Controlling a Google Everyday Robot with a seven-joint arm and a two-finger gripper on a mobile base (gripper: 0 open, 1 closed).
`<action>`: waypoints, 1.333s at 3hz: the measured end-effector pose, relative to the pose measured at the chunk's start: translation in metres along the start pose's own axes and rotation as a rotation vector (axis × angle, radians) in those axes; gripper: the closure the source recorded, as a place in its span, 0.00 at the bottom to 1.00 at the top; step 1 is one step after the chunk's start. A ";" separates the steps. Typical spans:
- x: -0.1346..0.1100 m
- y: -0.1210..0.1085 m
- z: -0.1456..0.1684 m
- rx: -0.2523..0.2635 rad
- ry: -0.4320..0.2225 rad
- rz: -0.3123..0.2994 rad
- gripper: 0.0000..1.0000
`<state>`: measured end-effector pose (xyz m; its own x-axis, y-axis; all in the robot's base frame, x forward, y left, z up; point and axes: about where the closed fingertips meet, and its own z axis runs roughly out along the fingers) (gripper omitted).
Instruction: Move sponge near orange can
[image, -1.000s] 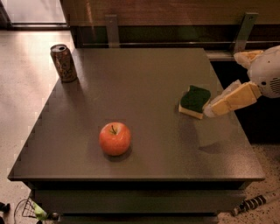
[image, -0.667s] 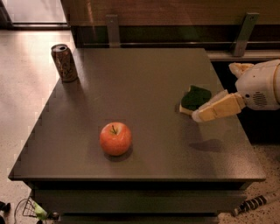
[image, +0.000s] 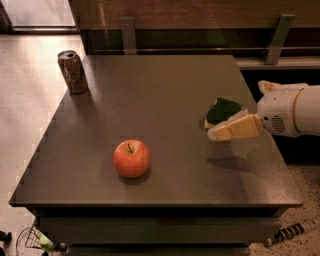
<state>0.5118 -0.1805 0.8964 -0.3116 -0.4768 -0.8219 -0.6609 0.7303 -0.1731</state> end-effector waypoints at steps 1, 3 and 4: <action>0.015 0.006 0.019 -0.008 -0.026 0.060 0.00; 0.051 0.007 0.052 0.033 -0.112 0.121 0.00; 0.063 0.011 0.066 0.025 -0.145 0.163 0.00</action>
Offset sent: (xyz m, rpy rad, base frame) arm 0.0155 0.0010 -0.0777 0.1592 -0.0150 -0.0806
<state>0.5299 -0.1699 0.8065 -0.3104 -0.2779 -0.9091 -0.5923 0.8045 -0.0437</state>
